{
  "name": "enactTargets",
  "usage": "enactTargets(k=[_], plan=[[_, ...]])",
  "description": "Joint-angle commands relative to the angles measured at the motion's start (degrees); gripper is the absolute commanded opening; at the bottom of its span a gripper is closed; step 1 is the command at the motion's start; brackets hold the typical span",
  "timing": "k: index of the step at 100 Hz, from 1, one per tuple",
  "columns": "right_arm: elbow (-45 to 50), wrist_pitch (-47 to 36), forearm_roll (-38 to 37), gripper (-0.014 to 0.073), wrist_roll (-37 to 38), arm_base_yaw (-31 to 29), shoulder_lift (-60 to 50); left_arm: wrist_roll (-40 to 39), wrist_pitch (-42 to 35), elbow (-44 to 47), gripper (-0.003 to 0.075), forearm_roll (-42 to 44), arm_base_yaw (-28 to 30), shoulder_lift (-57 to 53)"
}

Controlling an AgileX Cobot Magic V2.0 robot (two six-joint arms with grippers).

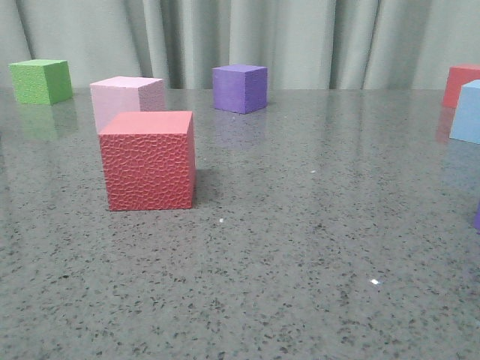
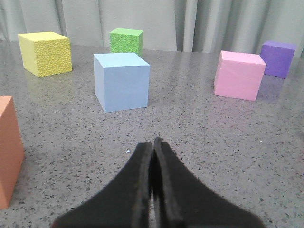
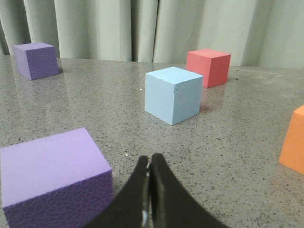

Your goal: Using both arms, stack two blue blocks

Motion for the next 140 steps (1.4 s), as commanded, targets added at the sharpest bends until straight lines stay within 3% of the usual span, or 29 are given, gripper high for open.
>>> enactTargets(k=[1, 77, 105, 130, 140], plan=[[-0.95, -5.16, -0.29, -0.0123, -0.55, 0.05, -1.49, 0.06, -4.80, 2.33, -0.0019, 0.12, 0.23, -1.81], [-0.95, -5.16, -0.29, -0.0123, -0.55, 0.05, -1.49, 0.06, -4.80, 2.33, -0.0019, 0.12, 0.23, -1.81], [-1.55, -10.59, 1.29, -0.0123, -0.49, 0.05, -1.49, 0.06, -5.62, 0.74, -0.0019, 0.12, 0.23, -1.81], [-10.24, -2.59, 2.74, -0.0123, -0.49, 0.05, -0.53, 0.06, -4.03, -6.29, -0.0019, -3.43, 0.23, -0.71], [-15.76, 3.45, 2.74, -0.0123, -0.49, 0.05, 1.69, 0.06, 1.29, -11.97, -0.0019, -4.26, 0.23, 1.74]])
